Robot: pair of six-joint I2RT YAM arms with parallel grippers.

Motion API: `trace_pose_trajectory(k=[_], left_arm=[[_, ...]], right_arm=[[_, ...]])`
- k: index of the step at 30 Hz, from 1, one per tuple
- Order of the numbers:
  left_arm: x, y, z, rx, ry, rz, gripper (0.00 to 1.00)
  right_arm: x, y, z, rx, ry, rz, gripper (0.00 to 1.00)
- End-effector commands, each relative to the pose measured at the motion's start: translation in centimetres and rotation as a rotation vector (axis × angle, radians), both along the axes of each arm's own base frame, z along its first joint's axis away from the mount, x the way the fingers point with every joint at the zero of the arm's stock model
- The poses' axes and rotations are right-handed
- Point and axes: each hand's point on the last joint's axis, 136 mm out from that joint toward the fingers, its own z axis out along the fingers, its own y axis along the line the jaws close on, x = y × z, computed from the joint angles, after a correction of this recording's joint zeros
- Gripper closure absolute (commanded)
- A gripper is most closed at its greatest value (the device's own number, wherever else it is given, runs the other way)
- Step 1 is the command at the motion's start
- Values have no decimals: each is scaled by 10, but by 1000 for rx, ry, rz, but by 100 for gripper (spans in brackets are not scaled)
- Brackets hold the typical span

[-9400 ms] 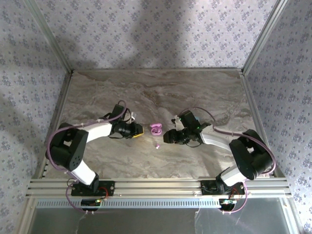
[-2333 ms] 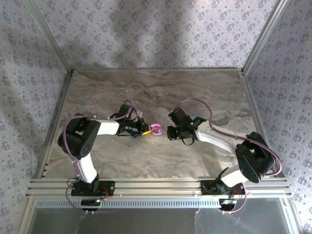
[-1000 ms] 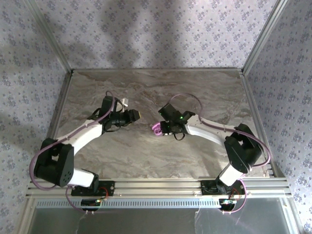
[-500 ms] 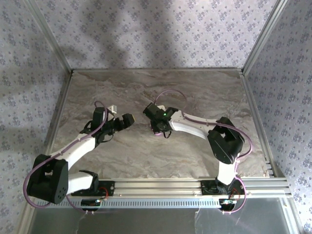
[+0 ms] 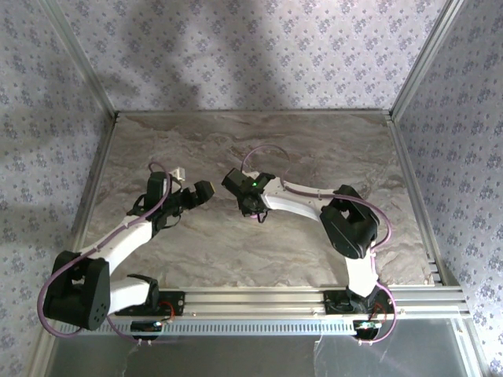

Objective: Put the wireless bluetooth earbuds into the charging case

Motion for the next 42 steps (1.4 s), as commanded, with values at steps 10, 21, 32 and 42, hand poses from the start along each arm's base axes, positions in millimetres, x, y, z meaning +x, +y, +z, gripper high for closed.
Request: trace_pose_trajectory(k=[10, 21, 32, 42], left_arm=[[3, 2, 11, 2, -47, -3, 0], [3, 1, 12, 1, -51, -8, 0], [3, 0, 12, 1, -55, -12, 0], [3, 0, 13, -1, -56, -16, 0]], right_arm=[[0, 1, -7, -34, 8, -12, 82], [2, 6, -12, -31, 17, -6, 82], [2, 9, -16, -31, 31, 0, 82], [-1, 12, -11, -10, 36, 9, 75]])
